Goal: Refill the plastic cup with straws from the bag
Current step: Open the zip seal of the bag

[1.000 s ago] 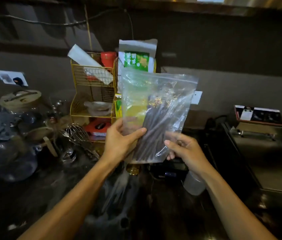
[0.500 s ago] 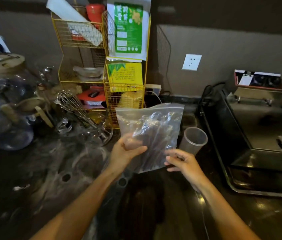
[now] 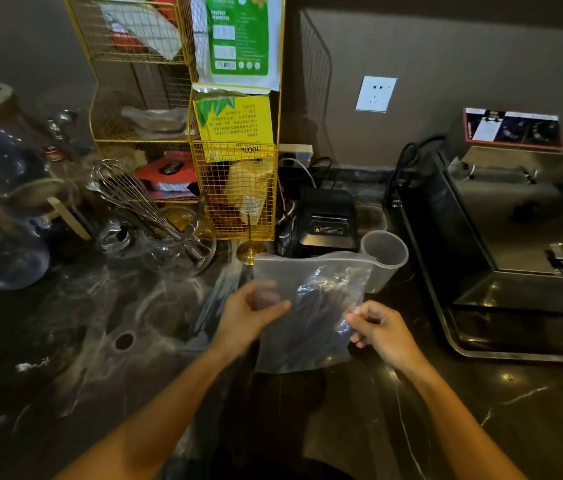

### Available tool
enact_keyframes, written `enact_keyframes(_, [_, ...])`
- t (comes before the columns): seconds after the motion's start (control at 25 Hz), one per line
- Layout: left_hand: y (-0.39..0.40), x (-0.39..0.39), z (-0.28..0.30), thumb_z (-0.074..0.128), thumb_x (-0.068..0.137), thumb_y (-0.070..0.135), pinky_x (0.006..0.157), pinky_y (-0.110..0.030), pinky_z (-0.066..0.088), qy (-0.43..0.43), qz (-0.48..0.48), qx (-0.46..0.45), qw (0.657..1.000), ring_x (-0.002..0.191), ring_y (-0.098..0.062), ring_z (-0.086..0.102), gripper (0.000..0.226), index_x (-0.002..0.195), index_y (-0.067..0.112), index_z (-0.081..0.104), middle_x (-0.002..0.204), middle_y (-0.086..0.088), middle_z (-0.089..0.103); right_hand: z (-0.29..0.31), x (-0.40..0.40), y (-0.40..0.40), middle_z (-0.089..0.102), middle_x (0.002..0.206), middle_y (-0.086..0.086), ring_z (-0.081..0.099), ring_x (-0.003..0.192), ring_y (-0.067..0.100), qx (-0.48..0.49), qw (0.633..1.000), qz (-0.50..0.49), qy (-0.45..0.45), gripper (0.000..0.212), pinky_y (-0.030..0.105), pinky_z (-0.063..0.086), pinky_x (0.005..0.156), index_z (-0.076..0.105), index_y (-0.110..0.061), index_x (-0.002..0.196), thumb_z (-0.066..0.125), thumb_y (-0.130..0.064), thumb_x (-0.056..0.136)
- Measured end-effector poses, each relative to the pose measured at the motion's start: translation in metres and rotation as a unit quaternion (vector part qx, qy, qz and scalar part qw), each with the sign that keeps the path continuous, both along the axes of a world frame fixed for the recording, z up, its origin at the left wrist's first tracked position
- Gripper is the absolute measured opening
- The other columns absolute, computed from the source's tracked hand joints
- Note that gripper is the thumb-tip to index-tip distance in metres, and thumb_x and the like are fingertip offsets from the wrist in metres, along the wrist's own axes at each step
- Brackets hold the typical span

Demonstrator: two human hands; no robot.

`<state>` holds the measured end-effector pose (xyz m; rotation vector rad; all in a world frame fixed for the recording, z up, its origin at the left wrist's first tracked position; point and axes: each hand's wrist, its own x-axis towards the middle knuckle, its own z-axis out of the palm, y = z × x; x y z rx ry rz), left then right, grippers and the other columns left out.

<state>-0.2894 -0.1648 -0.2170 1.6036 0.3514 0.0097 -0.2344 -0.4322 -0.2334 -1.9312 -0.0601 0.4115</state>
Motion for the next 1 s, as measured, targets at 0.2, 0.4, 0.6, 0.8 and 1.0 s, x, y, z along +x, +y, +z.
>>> enact_keyframes(0.2, [0.009,0.018,0.049,0.075,0.090,0.016,0.087,-0.035,0.063,-0.096,0.020,0.020,0.995,0.101,-0.022,0.074,0.024,0.114,0.014,0.071,0.104,-0.010,0.076,0.000,0.005,-0.003,0.069,0.084,0.022,0.066,0.060,0.011,-0.013,1.000,-0.009,-0.002,0.012,0.027,0.057,0.061,0.063,-0.004,0.089,0.069,-0.011,0.097])
enact_keyframes(0.4, [0.010,0.024,0.075,0.059,0.102,0.020,0.084,-0.036,0.061,-0.087,-0.133,0.207,0.965,0.084,-0.009,0.074,0.019,0.104,0.018,0.078,0.088,0.002,0.077,0.009,0.011,0.004,0.069,0.082,0.010,0.068,0.067,0.015,-0.026,0.997,-0.067,-0.024,0.006,0.021,0.057,0.059,0.064,-0.011,0.099,0.066,-0.006,0.099])
enact_keyframes(0.6, [0.009,0.020,0.097,0.060,0.101,0.012,0.074,-0.022,0.060,-0.028,-0.206,0.195,0.958,0.079,-0.005,0.075,0.020,0.103,0.007,0.079,0.092,-0.006,0.081,0.020,0.016,0.011,0.068,0.102,0.005,0.073,0.086,0.019,-0.017,0.989,-0.142,-0.026,0.016,0.025,0.059,0.068,0.058,-0.018,0.111,0.065,-0.009,0.100])
enact_keyframes(0.8, [-0.011,0.014,0.101,0.064,0.097,0.003,0.068,-0.025,0.062,0.052,-0.143,-0.018,0.988,0.076,-0.018,0.077,0.016,0.105,-0.001,0.076,0.090,-0.016,0.080,0.052,0.000,0.033,0.069,0.086,0.006,0.071,0.074,0.017,0.035,0.997,-0.054,-0.038,0.012,0.027,0.060,0.066,0.067,-0.011,0.095,0.065,-0.021,0.101])
enact_keyframes(1.0, [-0.034,0.015,0.104,0.067,0.093,0.003,0.063,-0.021,0.061,0.061,-0.106,-0.110,0.986,0.070,-0.011,0.077,0.011,0.096,0.006,0.078,0.082,-0.007,0.080,0.087,-0.014,0.056,0.073,0.088,0.027,0.072,0.078,0.030,0.177,0.984,0.012,0.001,0.032,0.039,0.062,0.069,0.068,0.004,0.098,0.061,-0.026,0.103])
